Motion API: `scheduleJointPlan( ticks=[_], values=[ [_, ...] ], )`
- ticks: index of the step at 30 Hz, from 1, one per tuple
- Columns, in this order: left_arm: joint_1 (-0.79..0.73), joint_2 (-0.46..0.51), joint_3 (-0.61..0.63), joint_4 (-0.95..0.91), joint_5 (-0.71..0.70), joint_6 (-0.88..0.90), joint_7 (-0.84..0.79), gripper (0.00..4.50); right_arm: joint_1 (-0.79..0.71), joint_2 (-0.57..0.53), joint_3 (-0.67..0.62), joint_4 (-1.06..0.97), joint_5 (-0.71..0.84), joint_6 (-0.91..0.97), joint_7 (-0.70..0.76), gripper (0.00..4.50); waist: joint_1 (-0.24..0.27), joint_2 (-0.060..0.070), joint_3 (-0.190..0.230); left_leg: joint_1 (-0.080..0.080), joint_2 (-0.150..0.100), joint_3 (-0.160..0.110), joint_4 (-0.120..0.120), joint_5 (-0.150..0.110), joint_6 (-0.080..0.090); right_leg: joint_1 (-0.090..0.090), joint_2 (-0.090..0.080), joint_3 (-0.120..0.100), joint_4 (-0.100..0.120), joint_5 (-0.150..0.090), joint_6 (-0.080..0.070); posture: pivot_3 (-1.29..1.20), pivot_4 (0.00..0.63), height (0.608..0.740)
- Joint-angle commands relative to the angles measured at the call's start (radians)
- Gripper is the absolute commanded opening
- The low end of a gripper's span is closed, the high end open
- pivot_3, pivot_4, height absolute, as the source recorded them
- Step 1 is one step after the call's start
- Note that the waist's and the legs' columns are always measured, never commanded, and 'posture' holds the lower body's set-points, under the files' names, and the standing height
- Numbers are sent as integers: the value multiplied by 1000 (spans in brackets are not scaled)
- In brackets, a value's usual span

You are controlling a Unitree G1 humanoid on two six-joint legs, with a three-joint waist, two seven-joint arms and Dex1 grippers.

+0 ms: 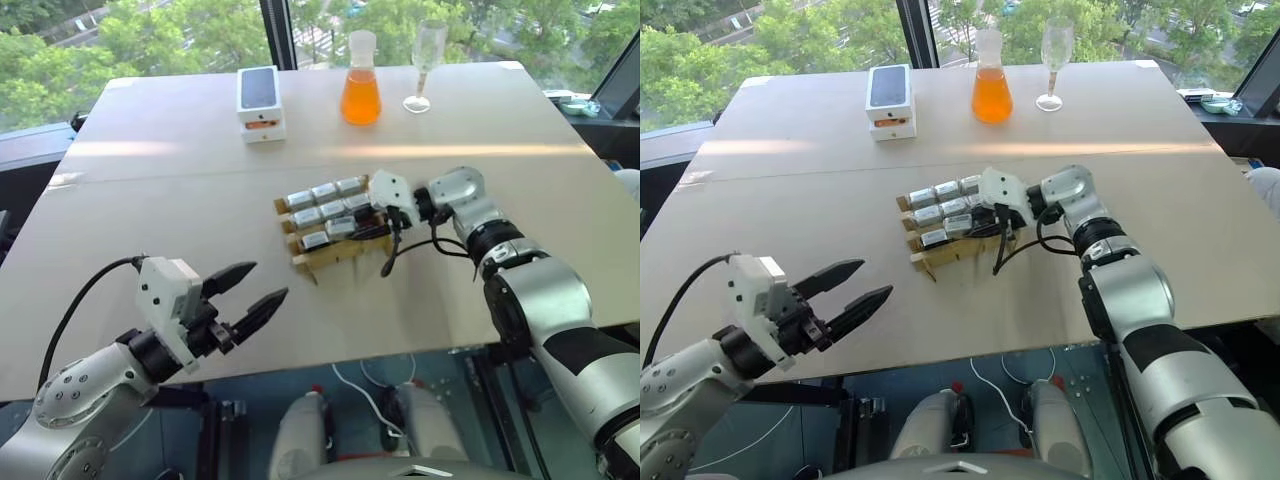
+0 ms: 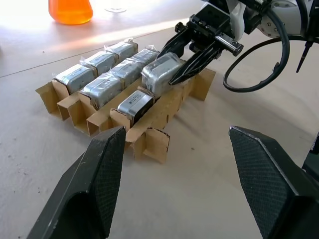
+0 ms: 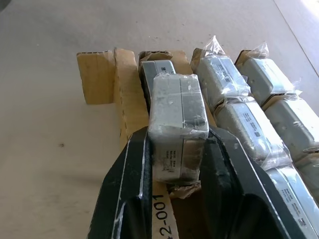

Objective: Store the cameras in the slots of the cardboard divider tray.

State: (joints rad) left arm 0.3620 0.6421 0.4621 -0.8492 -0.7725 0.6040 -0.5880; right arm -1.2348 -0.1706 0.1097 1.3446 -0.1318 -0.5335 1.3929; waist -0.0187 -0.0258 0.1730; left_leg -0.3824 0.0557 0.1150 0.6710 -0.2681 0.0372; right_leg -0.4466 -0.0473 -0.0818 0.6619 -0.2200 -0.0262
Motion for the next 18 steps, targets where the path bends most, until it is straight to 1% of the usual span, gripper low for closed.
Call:
scheduleJointPlan(
  ticks=[1,6,7,8,9,13,14,18],
  values=[
    [-1,7,8,-24,-13,-19,4,3396,-15,-5,16,-7,-38,-44,-33,782,0,0,0,0,0,0,0,0,0,0,0,0,0,0,0,0,150,740],
    [-13,7,-1,-21,-13,-17,10,3396,-20,-16,19,-1,-59,-42,-47,782,0,0,0,0,0,0,0,0,0,0,0,0,0,0,0,0,150,740],
    [-17,8,-2,-19,-14,-17,10,3396,-21,-17,17,-1,-59,-38,-42,1282,0,0,0,1,0,0,0,0,0,0,0,0,0,0,0,0,150,740],
    [-22,8,-4,-16,-13,-17,11,3396,-21,-18,16,-1,-60,-38,-42,1905,0,0,0,1,0,0,0,0,0,0,0,0,0,0,0,0,150,740],
    [-27,9,-6,-14,-13,-16,11,3396,-21,-19,13,-1,-62,-41,-48,2246,1,0,0,1,0,0,0,0,0,0,0,0,0,0,0,0,150,740],
    [-52,10,-21,-3,-12,-15,9,3396,-26,-18,0,-2,-65,-39,-103,4232,0,0,0,0,0,0,0,0,0,0,0,0,0,0,0,0,150,740],
    [-58,10,-26,0,-12,-14,8,3396,-27,-19,1,-2,-66,-39,-105,4456,0,0,0,0,0,0,0,0,0,0,0,0,0,0,0,0,150,740],
    [-78,12,-41,11,-9,-14,8,3396,-36,-27,-11,-5,-56,-38,-96,4456,-2,0,0,0,0,0,0,0,0,0,0,0,0,0,0,0,150,740]
  ],
)
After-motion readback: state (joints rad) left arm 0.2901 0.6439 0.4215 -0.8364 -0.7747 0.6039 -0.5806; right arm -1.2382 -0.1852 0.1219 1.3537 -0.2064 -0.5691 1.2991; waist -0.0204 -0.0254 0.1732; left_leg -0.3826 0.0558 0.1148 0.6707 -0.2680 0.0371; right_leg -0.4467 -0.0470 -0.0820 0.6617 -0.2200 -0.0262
